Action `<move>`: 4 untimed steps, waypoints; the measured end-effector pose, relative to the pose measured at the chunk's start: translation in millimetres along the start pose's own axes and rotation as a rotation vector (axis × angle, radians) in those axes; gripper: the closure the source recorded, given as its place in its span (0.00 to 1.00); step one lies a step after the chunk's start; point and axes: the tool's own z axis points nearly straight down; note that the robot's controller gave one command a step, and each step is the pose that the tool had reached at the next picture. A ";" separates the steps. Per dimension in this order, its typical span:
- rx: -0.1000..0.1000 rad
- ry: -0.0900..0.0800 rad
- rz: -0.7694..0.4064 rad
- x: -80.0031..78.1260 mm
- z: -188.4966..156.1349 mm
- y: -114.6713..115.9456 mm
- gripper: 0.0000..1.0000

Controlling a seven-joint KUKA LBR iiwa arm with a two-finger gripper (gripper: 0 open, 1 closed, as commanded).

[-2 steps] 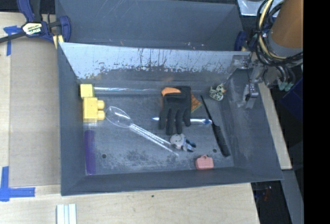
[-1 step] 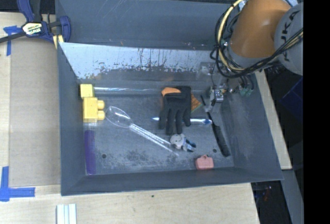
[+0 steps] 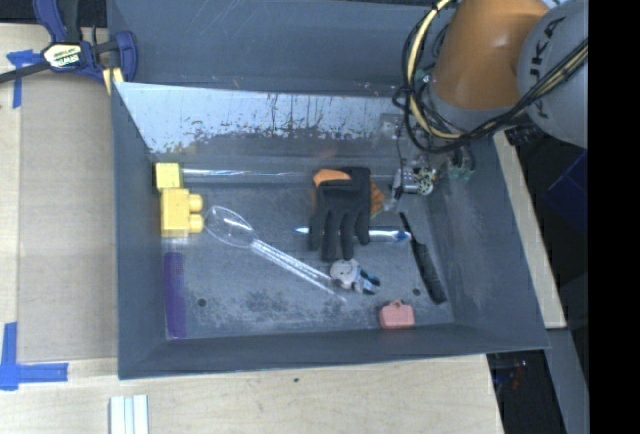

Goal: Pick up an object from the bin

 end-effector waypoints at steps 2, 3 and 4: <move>0.002 0.008 -0.044 6.8 86.9 41.3 0.00; -0.002 -0.008 -0.031 2.0 82.6 50.8 1.00; -0.002 -0.009 -0.032 1.9 82.3 50.9 1.00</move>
Offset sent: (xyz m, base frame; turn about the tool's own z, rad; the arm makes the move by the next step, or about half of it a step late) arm -0.0026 0.0422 -0.0876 -0.0429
